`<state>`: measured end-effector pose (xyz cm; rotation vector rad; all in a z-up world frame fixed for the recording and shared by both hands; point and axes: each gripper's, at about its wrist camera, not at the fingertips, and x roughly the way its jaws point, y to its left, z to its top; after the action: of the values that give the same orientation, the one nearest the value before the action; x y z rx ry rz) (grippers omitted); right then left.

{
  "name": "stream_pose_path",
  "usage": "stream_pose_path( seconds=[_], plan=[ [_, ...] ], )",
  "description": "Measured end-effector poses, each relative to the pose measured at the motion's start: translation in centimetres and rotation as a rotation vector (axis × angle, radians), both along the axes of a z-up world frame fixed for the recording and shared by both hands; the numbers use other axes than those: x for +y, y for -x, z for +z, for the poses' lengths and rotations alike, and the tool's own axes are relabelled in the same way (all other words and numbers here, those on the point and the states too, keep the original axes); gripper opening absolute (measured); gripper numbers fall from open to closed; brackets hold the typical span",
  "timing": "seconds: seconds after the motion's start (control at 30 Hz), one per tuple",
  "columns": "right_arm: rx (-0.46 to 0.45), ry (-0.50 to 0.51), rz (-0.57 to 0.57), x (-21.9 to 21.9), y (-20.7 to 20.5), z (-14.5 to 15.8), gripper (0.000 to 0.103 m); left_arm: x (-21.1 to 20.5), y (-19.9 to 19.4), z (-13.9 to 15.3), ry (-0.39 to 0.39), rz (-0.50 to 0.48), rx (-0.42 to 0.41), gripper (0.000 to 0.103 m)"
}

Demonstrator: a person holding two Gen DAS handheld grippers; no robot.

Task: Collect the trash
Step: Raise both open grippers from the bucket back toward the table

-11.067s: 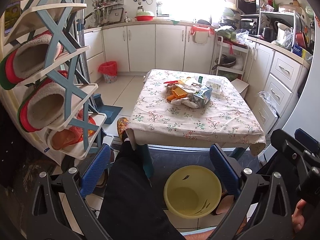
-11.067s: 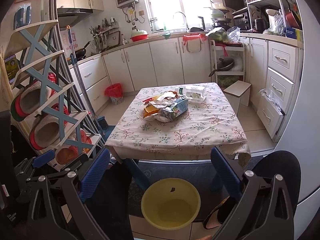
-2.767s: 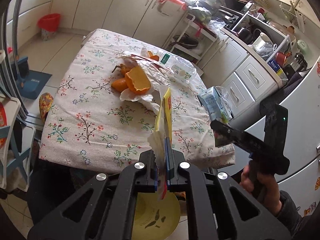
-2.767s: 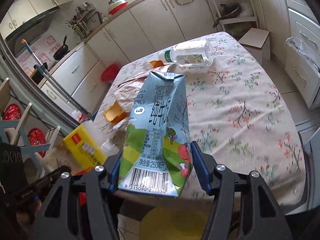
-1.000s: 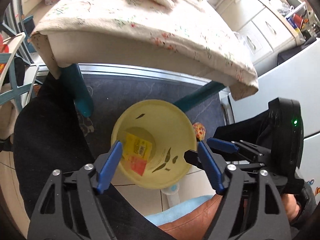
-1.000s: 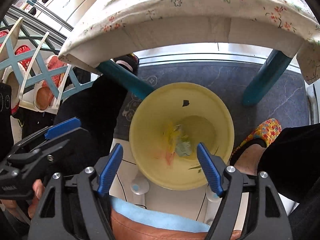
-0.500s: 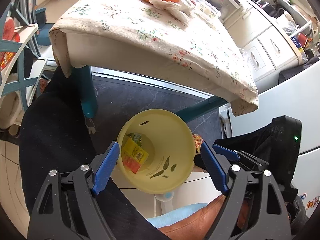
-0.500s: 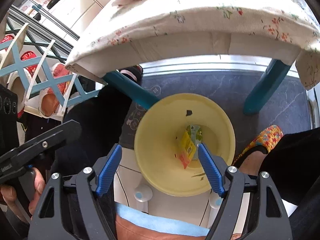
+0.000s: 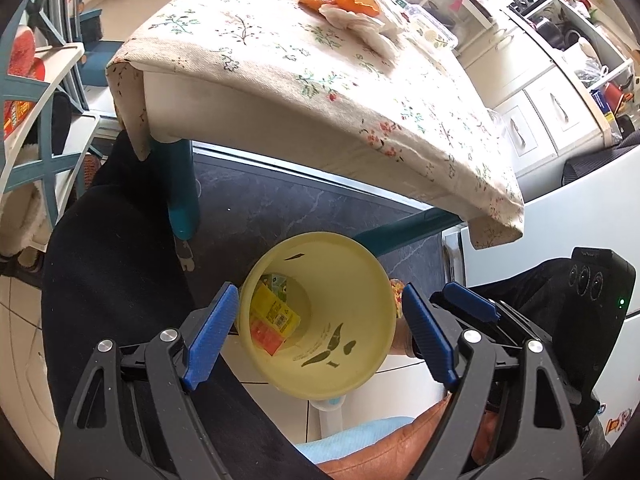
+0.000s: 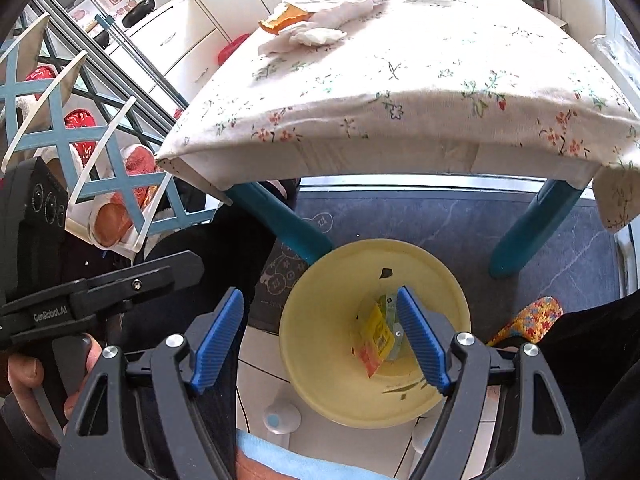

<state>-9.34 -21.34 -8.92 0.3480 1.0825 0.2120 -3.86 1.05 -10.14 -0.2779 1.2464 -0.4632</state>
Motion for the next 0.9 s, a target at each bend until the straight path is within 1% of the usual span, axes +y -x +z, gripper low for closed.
stream_pose_path(
  seconds=[0.1,0.2,0.47,0.7,0.9],
  plan=[
    [-0.016,0.004,-0.005,-0.1,-0.2,0.3,0.076,0.0,-0.3,0.2,0.003,0.003,-0.008,0.080],
    [-0.056,0.018,-0.015,-0.2,-0.4,1.0,0.076,0.0,-0.6,0.8,0.005,0.004,-0.030,0.080],
    [-0.154,0.045,-0.055,-1.4,-2.1,3.3,0.077,-0.8,-2.8,3.7,0.007,0.000,-0.118,0.080],
    [-0.190,0.048,-0.083,-2.6,-3.8,4.3,0.077,-1.5,-5.4,5.5,0.014,0.013,-0.163,0.080],
    [-0.211,0.042,-0.101,-3.2,-5.3,5.0,0.078,-1.9,-7.2,6.4,0.015,0.024,-0.188,0.080]
  ],
)
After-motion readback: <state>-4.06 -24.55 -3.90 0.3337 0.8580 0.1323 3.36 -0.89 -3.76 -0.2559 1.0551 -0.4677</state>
